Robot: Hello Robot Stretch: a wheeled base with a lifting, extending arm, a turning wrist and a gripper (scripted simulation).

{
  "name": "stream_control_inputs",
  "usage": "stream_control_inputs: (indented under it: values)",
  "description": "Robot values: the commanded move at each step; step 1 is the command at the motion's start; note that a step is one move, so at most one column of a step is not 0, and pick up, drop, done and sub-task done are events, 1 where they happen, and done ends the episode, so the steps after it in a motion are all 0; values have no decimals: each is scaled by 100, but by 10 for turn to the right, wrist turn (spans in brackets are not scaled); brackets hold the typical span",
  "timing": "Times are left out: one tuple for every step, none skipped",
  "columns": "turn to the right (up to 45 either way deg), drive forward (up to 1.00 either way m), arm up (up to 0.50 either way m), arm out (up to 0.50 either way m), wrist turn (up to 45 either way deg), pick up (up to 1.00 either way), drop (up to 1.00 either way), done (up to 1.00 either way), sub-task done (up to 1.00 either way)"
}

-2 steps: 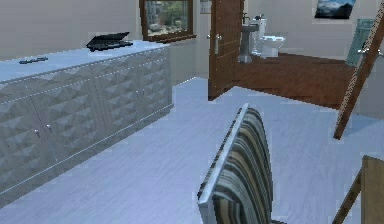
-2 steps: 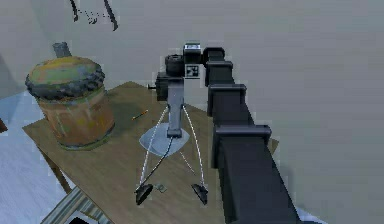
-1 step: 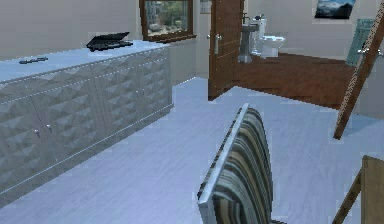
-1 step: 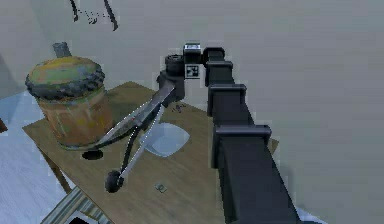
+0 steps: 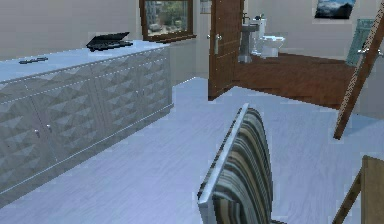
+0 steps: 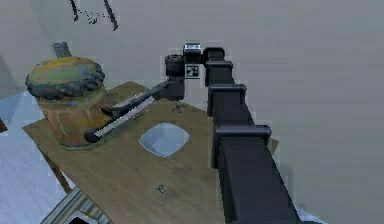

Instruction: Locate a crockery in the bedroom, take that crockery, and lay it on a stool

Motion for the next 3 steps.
stream_control_inputs:
  values:
    - [0, 0, 0, 0, 450, 0, 0, 0, 0]
    - [0, 0, 0, 0, 240, 0, 0, 0, 0]
    - [0, 0, -30, 0, 0, 0, 0, 0, 0]
